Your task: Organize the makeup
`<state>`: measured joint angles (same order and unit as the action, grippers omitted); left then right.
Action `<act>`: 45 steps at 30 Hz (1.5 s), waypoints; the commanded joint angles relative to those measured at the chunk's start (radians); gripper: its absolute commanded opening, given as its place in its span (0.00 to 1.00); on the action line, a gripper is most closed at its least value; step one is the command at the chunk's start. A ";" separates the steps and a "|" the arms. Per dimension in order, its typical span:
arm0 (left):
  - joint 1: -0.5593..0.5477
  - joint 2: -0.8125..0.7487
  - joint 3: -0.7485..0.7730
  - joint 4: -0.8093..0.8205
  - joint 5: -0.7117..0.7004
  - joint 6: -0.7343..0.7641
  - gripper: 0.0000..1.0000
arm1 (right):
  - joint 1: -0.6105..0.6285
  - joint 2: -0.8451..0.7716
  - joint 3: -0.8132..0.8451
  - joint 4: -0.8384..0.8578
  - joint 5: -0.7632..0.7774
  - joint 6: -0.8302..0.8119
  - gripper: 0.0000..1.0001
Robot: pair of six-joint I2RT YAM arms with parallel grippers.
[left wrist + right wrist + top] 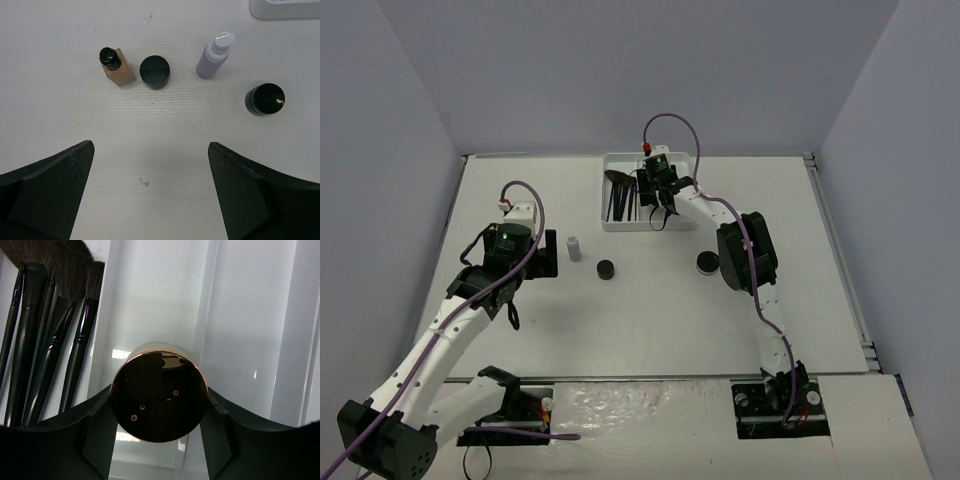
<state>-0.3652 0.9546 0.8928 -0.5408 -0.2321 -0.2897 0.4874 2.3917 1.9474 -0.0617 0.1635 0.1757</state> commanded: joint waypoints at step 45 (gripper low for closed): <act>0.006 0.004 0.048 0.023 -0.003 0.008 0.97 | 0.006 -0.033 0.011 0.150 0.022 -0.017 0.47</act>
<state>-0.3649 0.9688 0.8928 -0.5415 -0.2321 -0.2893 0.5037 2.3772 1.9559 0.0160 0.1907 0.1363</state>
